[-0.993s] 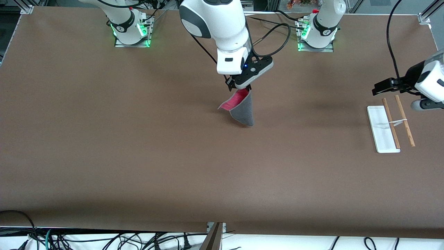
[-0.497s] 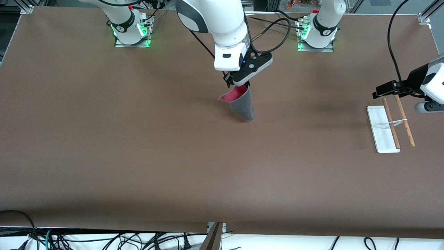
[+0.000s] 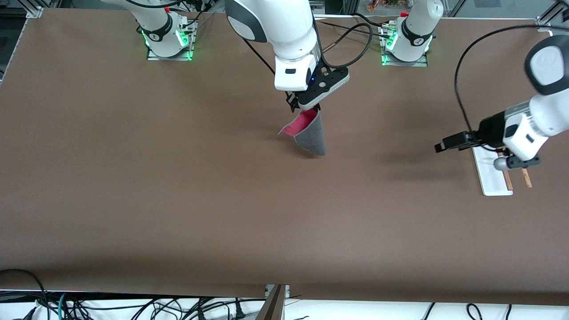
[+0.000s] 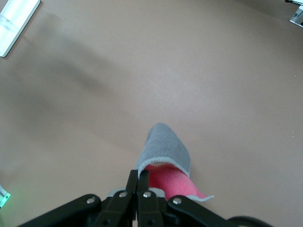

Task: Pass towel and hang on rack
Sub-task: 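Hold the towel with the right gripper while the left gripper approaches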

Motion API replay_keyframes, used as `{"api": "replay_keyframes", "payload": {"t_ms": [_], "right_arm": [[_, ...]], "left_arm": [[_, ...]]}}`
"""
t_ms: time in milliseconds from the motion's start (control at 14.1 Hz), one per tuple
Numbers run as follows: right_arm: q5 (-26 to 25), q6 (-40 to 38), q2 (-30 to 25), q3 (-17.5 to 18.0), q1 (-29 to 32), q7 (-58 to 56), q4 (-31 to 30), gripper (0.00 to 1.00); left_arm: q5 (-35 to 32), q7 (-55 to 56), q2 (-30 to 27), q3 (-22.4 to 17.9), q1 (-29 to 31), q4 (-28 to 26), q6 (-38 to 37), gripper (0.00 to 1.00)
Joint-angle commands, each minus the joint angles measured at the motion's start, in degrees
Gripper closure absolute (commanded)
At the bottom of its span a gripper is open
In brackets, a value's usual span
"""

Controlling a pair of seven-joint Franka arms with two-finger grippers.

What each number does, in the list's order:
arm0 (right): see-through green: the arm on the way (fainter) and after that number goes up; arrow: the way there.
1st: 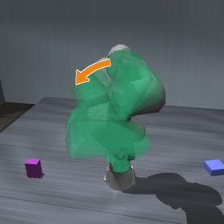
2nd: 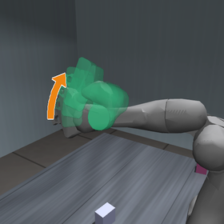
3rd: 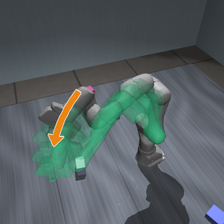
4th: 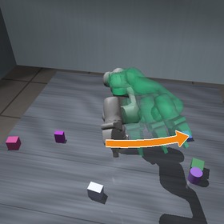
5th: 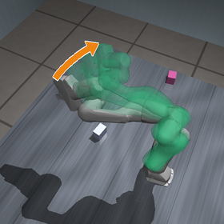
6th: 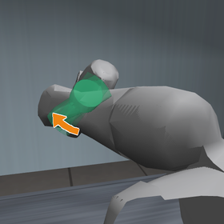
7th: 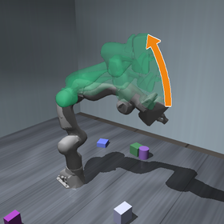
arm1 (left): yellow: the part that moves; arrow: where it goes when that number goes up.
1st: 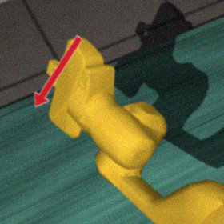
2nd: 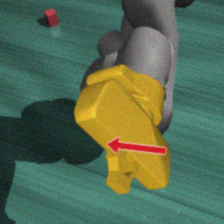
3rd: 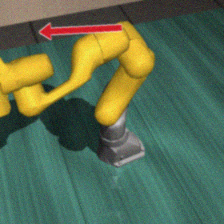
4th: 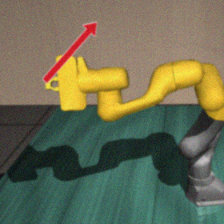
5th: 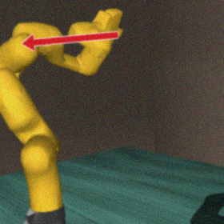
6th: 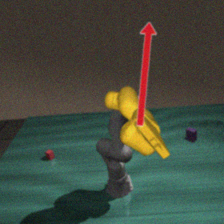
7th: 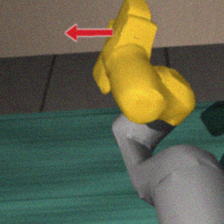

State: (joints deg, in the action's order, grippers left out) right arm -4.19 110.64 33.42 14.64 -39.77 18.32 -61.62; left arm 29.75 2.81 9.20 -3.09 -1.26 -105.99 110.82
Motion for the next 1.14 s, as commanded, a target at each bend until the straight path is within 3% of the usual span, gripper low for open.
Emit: {"api": "replay_keyframes", "payload": {"t_ms": [0, 284, 497, 1064], "right_arm": [[1.0, -1.4, -0.7, 0.0, 0.6, 0.8, 1.2, 1.00], [2.6, -1.3, -1.2, 0.1, 0.7, 0.8, 1.8, 1.00], [2.6, -1.4, -1.2, 0.1, 0.1, 0.9, 1.8, 1.00], [4.7, -1.3, -4.9, 0.1, 0.2, 0.9, 1.9, 1.00]], "left_arm": [[8.4, 0.2, 1.9, 0.2, -0.7, -4.7, 5.7, 0.00], [21.4, 0.3, 8.0, 0.2, -1.1, -7.3, 7.2, 0.00], [22.1, -2.2, 8.6, 0.3, -2.7, -8.1, 10.4, 0.00], [21.8, -44.2, 5.5, 8.1, -2.9, -12.7, 20.8, 0.00]]}}
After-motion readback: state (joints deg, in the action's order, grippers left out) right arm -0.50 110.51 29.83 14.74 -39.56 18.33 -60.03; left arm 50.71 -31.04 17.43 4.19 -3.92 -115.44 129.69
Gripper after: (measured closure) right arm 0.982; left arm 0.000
